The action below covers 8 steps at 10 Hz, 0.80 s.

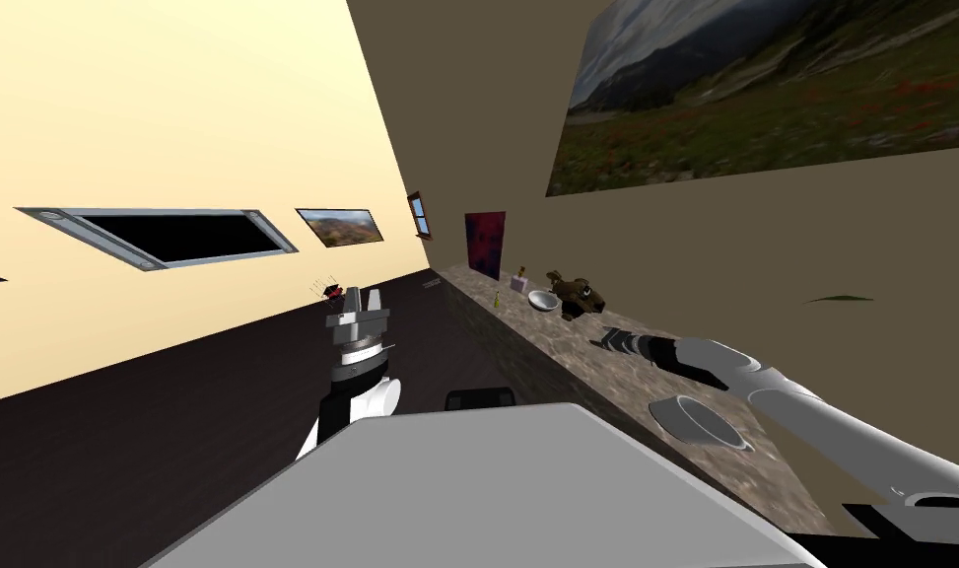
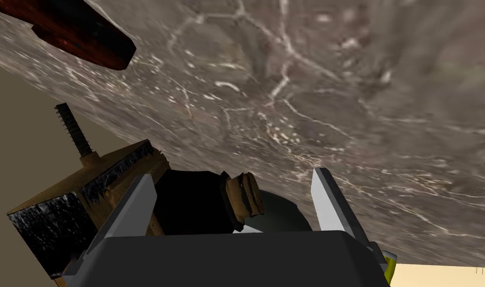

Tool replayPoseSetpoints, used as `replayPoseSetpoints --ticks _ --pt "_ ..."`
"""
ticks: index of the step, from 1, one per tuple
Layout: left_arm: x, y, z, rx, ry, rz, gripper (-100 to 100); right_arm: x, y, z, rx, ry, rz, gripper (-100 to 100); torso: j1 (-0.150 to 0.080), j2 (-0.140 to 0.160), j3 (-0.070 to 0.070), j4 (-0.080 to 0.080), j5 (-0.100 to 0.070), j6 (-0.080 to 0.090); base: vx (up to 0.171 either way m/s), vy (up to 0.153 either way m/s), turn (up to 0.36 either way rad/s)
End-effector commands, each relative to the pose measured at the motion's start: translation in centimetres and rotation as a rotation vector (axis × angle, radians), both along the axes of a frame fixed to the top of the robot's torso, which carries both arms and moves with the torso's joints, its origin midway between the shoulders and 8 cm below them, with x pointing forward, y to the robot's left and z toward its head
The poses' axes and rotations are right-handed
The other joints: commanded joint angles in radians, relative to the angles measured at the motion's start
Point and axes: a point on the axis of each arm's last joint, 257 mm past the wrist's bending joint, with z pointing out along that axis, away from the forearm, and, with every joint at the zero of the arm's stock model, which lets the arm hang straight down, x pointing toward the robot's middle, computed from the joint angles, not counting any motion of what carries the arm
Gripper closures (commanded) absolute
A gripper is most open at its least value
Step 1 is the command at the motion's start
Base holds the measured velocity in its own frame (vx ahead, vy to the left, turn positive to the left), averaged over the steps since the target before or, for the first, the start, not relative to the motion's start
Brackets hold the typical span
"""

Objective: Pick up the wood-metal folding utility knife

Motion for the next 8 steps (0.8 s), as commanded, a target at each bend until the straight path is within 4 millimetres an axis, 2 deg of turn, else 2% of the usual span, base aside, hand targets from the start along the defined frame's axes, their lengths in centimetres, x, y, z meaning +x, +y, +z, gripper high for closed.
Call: replayPoseSetpoints --ticks 1,2,3,5,6,7,8 --pt "0.0 0.0 0.0 0.0 0.0 0.0 0 -2.4 -2.6 -0.2 -0.042 0.088 -0.019 -100 0.0 0.0 0.0 0.0 0.0 0.0 0.001 -0.015 0.319" --pt "0.0 0.0 0.0 0.0 0.0 0.0 0 -2.6 -3.1 -0.1 -0.053 0.096 -0.023 -100 0.0 -0.001 0.0 0.0 0.0 -0.001 0.004 -0.025 0.114" --pt "0.0 0.0 0.0 0.0 0.0 0.0 0 -4.2 -5.0 -0.1 -0.079 0.154 -0.038 -100 -0.001 0.0 0.0 0.0 0.0 0.001 -0.002 -0.019 0.118" --pt "0.0 0.0 0.0 0.0 0.0 0.0 0 -5.9 -6.6 -0.1 -0.099 0.211 -0.055 -100 -0.001 0.0 0.0 0.0 0.0 0.0 -0.005 -0.027 0.145" --pt "0.0 0.0 0.0 0.0 0.0 0.0 0 -7.5 -8.0 -0.1 -0.113 0.266 -0.074 -100 -0.001 0.0 0.0 0.0 -0.001 0.001 -0.004 -0.019 0.103" --pt "0.0 0.0 0.0 0.0 0.0 0.0 0 -8.9 -8.8 -0.1 -0.122 0.315 -0.082 -100 -0.001 0.001 0.0 0.0 0.0 0.001 -0.005 -0.029 0.21" --pt "0.0 0.0 0.0 0.0 0.0 0.0 0 -9.2 -9.1 -0.2 -0.122 0.319 -0.092 -100 -0.001 0.0 0.0 0.0 0.0 0.0 -0.004 -0.027 0.052"
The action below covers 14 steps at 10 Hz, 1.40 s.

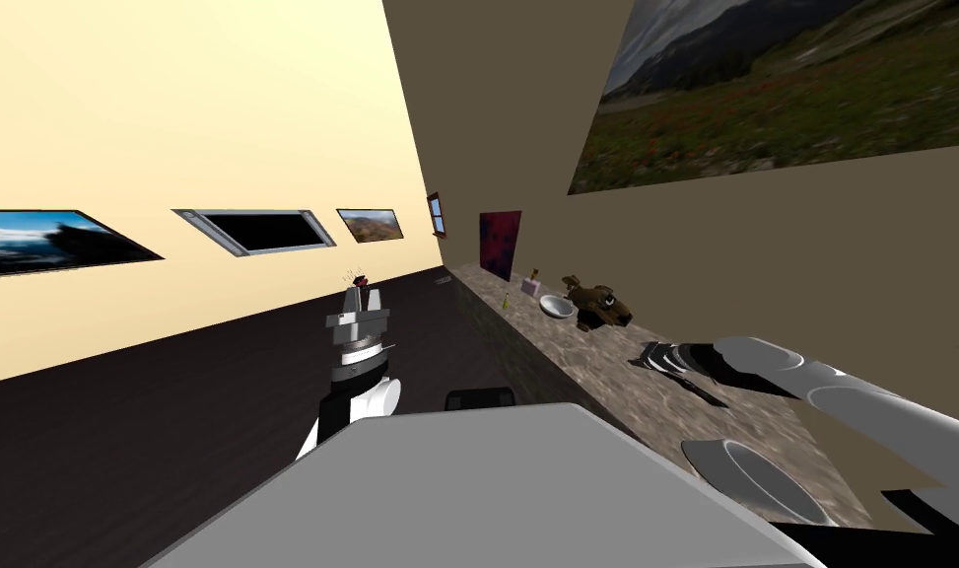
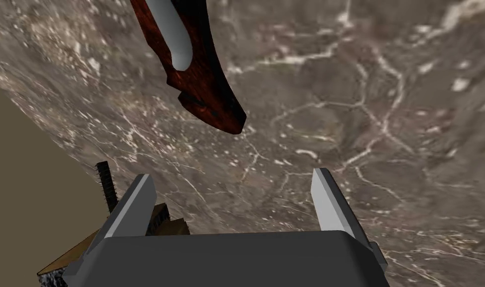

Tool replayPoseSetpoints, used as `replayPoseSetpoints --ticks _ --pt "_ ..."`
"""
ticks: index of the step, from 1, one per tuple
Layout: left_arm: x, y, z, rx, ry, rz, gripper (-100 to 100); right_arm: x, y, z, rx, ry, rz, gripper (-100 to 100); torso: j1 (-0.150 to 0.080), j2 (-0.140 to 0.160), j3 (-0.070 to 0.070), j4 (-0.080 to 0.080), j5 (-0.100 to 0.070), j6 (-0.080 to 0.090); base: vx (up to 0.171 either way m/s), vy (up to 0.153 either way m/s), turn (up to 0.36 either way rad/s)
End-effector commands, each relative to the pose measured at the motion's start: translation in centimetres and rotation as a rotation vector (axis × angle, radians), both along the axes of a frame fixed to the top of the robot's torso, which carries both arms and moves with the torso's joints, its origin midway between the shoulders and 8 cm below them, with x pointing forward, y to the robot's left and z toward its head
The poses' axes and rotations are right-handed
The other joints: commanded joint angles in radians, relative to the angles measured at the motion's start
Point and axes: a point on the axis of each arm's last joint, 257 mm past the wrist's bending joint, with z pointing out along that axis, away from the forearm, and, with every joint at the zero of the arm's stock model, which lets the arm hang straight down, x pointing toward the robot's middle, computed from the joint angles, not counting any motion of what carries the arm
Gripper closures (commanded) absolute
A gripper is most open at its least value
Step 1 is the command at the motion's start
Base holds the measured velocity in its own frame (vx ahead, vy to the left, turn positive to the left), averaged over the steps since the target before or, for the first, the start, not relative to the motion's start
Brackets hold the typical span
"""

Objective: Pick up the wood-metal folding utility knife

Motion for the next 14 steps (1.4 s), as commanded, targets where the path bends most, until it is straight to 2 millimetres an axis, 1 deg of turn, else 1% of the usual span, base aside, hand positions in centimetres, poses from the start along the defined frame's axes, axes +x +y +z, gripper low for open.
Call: replayPoseSetpoints --ticks 1,2,3,4,5,6,9,10,11,12,13,14 --pt "0.0 0.0 0.0 0.0 0.0 0.0 0 -1.6 -0.9 -0.1 -0.005 0.057 -0.014 -100 0.0 0.0 0.0 0.0 0.0 0.0 -0.003 -0.026 0.059" --pt "0.0 0.0 0.0 0.0 0.0 0.0 0 -2.0 -1.3 -0.1 -0.007 0.061 -0.027 -100 0.0 0.0 0.0 0.0 0.0 -0.001 -0.003 -0.024 0.057" --pt "0.0 0.0 0.0 0.0 0.0 0.0 0 -3.7 -2.0 -0.2 -0.009 0.107 -0.047 -100 0.0 0.0 0.0 0.0 0.0 0.0 -0.005 -0.03 0.095" --pt "0.0 0.0 0.0 0.0 0.0 0.0 0 -3.7 -2.0 -0.2 -0.009 0.107 -0.047 -100 0.0 0.0 0.0 0.0 0.0 -0.001 -0.005 -0.025 0.046" --pt "0.0 0.0 0.0 0.0 0.0 0.0 0 -5.0 -2.5 -0.2 -0.008 0.149 -0.061 -100 0.0 0.0 0.0 0.0 0.0 0.0 -0.004 -0.024 0.057" --pt "0.0 0.0 0.0 0.0 0.0 0.0 0 -5.2 -2.6 -0.2 -0.009 0.151 -0.066 -100 0.0 0.0 0.0 0.0 0.0 0.0 -0.004 -0.021 0.04" --pt "0.0 0.0 0.0 0.0 0.0 0.0 0 -9.4 -3.6 -0.5 -0.003 0.263 -0.116 -100 -0.001 0.0 0.0 0.0 0.0 0.0 -0.005 -0.05 0.075" --pt "0.0 0.0 0.0 0.0 0.0 0.0 0 -10.5 -3.8 -0.5 0.0 0.292 -0.128 -100 -0.003 0.0 0.0 0.0 -0.001 0.0 -0.013 -0.073 0.053" --pt "0.0 0.0 0.0 0.0 0.0 0.0 0 -10.5 -3.8 -0.5 0.0 0.292 -0.128 -100 -0.003 0.001 0.0 0.0 -0.001 0.0 -0.009 -0.042 0.014" --pt "0.0 0.0 0.0 0.0 0.0 0.0 0 -12.1 -4.0 -0.6 0.005 0.336 -0.146 -100 -0.002 0.0 0.0 0.0 -0.001 0.0 -0.006 -0.043 0.03" --pt "0.0 0.0 0.0 0.0 0.0 0.0 0 -11.2 -3.8 -0.6 0.001 0.314 -0.136 -100 -0.001 0.0 0.0 0.0 0.0 0.0 -0.003 -0.024 0.01" --pt "0.0 0.0 0.0 0.0 0.0 0.0 0 -11.3 -3.8 -0.6 0.003 0.318 -0.138 0 0.0 0.0 0.0 0.0 0.0 0.0 0.0 0.0 0.0"
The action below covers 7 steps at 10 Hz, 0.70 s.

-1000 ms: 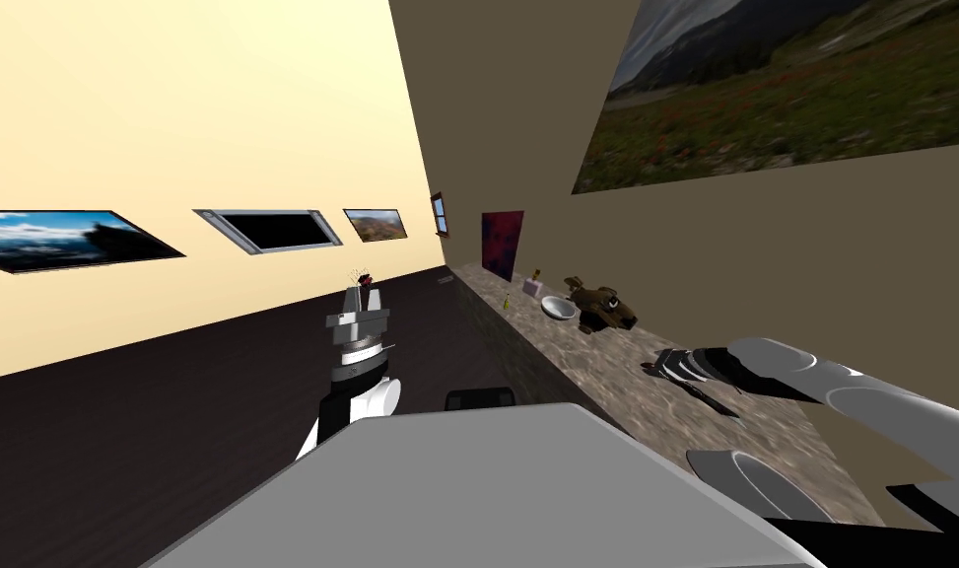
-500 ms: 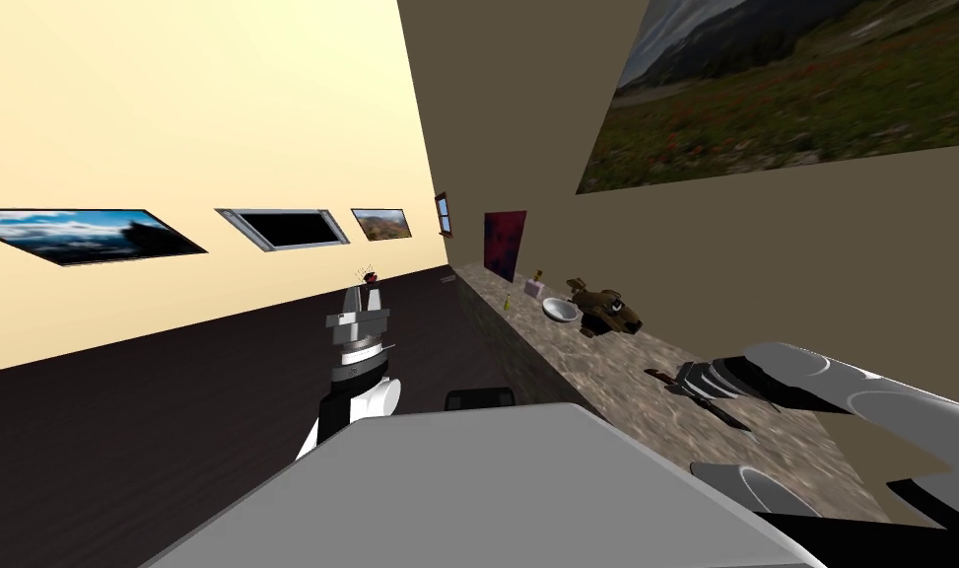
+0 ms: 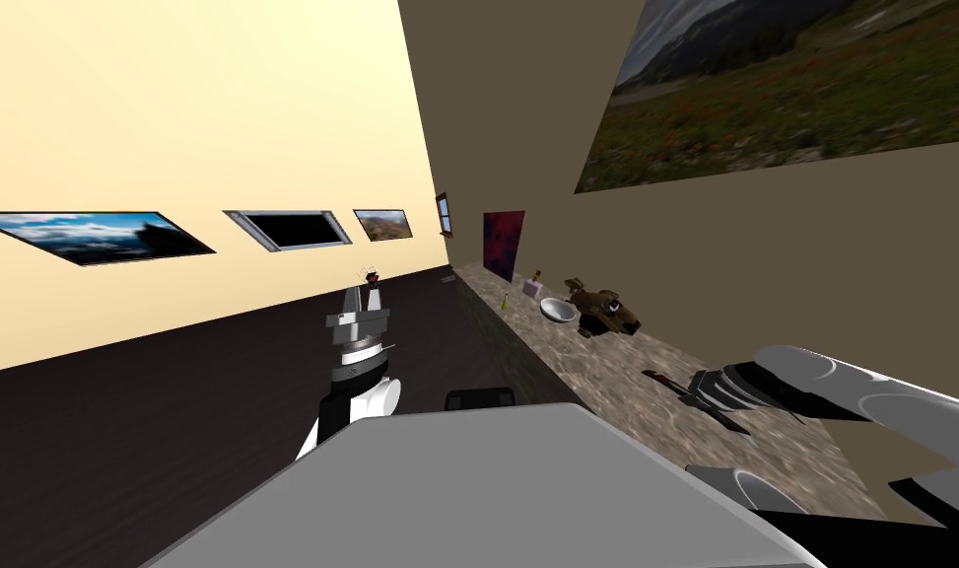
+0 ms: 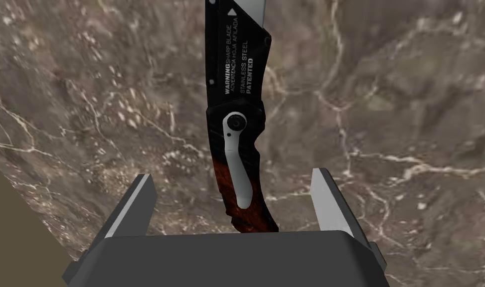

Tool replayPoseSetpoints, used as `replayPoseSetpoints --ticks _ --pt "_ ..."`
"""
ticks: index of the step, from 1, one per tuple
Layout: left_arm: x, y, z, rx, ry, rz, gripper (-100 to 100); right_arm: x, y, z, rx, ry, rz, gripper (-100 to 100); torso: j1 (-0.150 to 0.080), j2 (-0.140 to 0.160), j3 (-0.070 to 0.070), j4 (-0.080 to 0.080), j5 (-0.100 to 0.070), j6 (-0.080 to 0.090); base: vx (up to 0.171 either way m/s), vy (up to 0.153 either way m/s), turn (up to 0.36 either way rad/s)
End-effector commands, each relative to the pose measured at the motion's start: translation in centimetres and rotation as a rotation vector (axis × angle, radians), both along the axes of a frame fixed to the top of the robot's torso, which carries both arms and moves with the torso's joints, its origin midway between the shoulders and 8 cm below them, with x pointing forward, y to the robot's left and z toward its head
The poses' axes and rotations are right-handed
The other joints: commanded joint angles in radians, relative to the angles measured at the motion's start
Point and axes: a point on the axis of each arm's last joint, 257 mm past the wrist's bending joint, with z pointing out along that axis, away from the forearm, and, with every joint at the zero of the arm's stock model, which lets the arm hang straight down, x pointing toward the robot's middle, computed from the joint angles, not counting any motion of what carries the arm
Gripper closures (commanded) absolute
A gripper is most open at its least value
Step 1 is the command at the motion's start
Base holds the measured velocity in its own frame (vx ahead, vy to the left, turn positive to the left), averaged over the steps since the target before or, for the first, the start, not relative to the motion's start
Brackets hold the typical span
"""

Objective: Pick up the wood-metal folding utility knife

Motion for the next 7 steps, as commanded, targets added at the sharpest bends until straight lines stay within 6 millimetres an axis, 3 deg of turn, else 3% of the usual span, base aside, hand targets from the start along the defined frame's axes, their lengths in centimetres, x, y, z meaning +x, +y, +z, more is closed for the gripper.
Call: replayPoseSetpoints --ticks 1,3,4,5,7 --pt "0.0 0.0 0.0 0.0 0.0 0.0 0 -0.8 0.1 -1.2 0.0 0.001 0.004 -100 0.0 0.0 0.0 0.0 0.0 0.0 0.044 -0.017 -0.019" --pt "0.0 0.0 0.0 0.0 0.0 0.0 0 -1.7 0.2 -2.4 -0.002 0.004 0.009 -100 -0.001 -0.004 -0.003 -0.001 0.0 0.0 0.09 -0.014 -0.021" --pt "0.0 0.0 0.0 0.0 0.0 0.0 0 -1.3 0.2 -1.9 0.001 0.004 0.007 -100 0.0 -0.006 -0.003 -0.001 0.0 0.0 0.009 0.013 -0.024" --pt "0.0 0.0 0.0 0.0 0.0 0.0 0 -1.4 0.2 -2.0 -0.001 0.004 0.008 100 0.001 -0.003 -0.002 -0.001 0.0 0.0 0.0 0.0 0.0" --pt "0.0 0.0 0.0 0.0 0.0 0.0 0 -1.4 0.2 -2.0 0.0 0.004 0.009 100 0.0 -0.001 0.0 0.0 0.0 0.0 0.0 0.0 0.0"
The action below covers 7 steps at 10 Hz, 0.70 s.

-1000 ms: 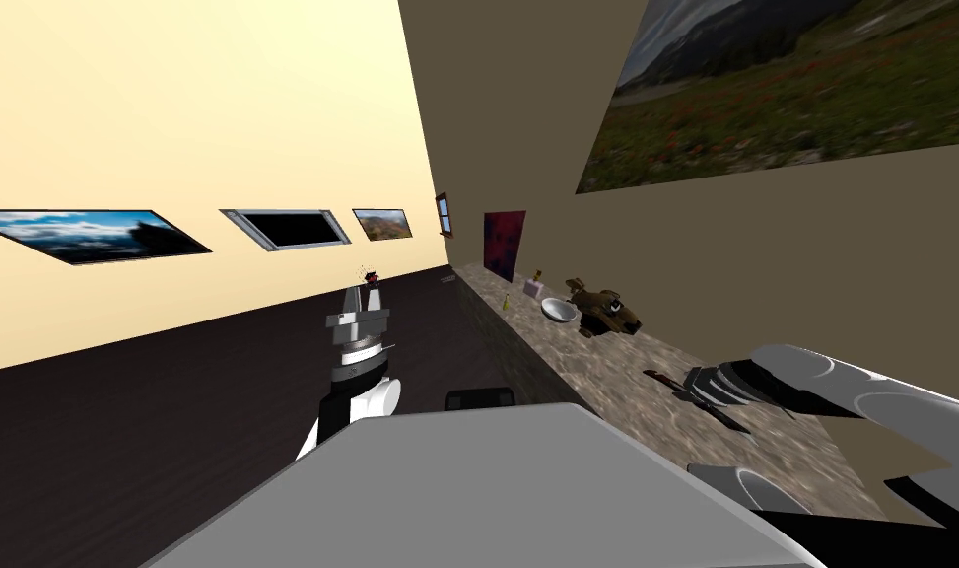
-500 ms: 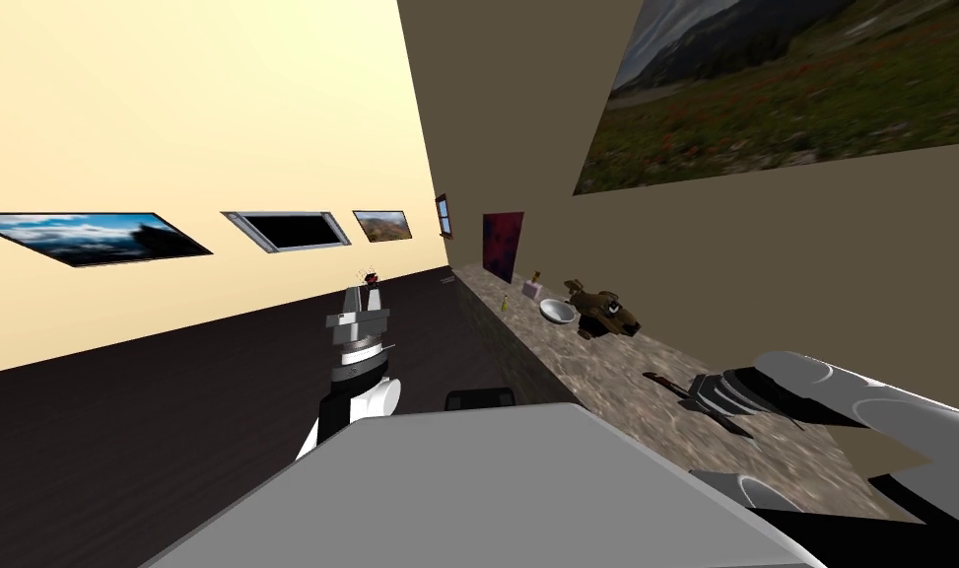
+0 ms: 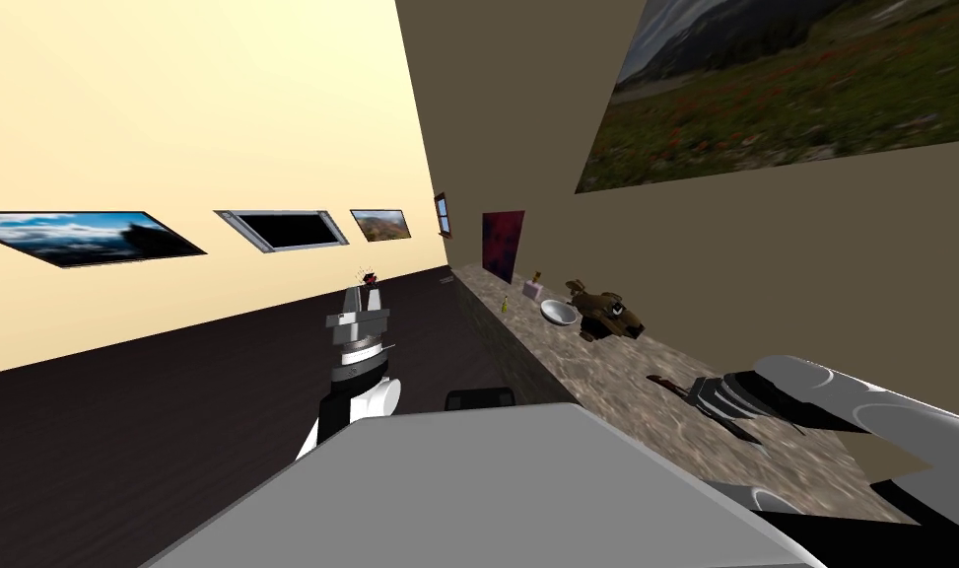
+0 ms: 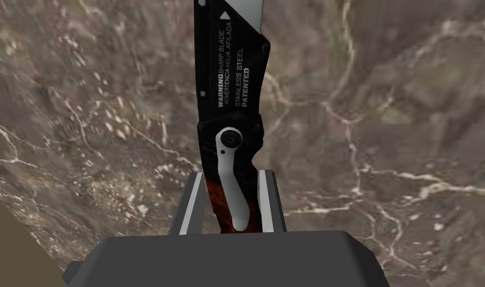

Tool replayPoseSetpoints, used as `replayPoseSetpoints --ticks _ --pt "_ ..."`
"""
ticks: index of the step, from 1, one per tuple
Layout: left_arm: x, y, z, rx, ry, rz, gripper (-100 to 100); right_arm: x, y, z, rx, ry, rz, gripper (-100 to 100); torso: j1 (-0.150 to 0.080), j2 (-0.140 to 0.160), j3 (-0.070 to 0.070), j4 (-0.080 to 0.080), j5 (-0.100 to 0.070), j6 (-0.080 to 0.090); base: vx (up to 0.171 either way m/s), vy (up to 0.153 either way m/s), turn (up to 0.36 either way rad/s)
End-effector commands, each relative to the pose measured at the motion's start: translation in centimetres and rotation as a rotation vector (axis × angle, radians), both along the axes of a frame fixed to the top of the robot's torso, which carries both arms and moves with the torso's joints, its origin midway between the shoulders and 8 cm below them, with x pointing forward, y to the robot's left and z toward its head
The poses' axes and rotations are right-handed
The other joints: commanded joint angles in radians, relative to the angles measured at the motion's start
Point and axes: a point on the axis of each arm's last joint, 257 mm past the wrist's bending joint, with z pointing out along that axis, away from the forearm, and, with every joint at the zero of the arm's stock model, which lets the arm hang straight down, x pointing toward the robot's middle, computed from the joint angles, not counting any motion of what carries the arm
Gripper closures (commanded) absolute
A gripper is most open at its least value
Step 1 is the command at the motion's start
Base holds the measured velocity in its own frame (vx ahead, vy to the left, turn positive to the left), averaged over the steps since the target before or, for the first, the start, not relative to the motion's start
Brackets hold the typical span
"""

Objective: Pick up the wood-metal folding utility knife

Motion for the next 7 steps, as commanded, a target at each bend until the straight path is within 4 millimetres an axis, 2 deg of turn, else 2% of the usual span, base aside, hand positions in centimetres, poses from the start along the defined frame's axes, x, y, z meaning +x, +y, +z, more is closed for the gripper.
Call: replayPoseSetpoints --ticks 1,2,3,4,5,6,7 --pt "0.0 0.0 0.0 0.0 0.0 0.0 0 0.0 0.0 0.0 0.0 0.0 0.0 100 0.0 0.0 0.0 0.0 0.0 0.0 0.0 0.0 0.0" --pt "0.0 0.0 0.0 0.0 0.0 0.0 0 0.0 0.0 0.0 0.0 0.0 0.0 100 0.0 0.0 0.0 0.0 0.0 0.0 0.0 0.0 0.0" --pt "0.0 0.0 0.0 0.0 0.0 0.0 0 0.0 0.0 0.0 0.0 0.0 0.0 0 0.0 0.0 0.0 0.0 0.0 0.0 0.0 0.0 0.0" --pt "0.0 0.0 0.0 0.0 0.0 0.0 0 0.7 -0.1 1.0 0.0 -0.003 -0.005 100 0.0 0.0 0.0 0.0 0.0 0.0 -0.044 0.008 0.033" --pt "0.0 0.0 0.0 0.0 0.0 0.0 0 1.0 -0.1 1.5 0.001 -0.004 -0.007 100 0.001 0.002 0.001 0.001 0.001 -0.001 -0.066 0.001 0.04" --pt "0.0 0.0 0.0 0.0 0.0 0.0 0 0.9 -0.1 1.0 -0.001 -0.004 -0.004 100 0.001 0.003 0.002 0.001 0.001 0.0 -0.026 -0.001 0.014" --pt "0.0 0.0 0.0 0.0 0.0 0.0 0 1.0 -0.1 1.1 0.0 -0.004 -0.005 0 0.0 0.002 0.001 0.001 0.0 0.0 0.0 0.0 0.0"
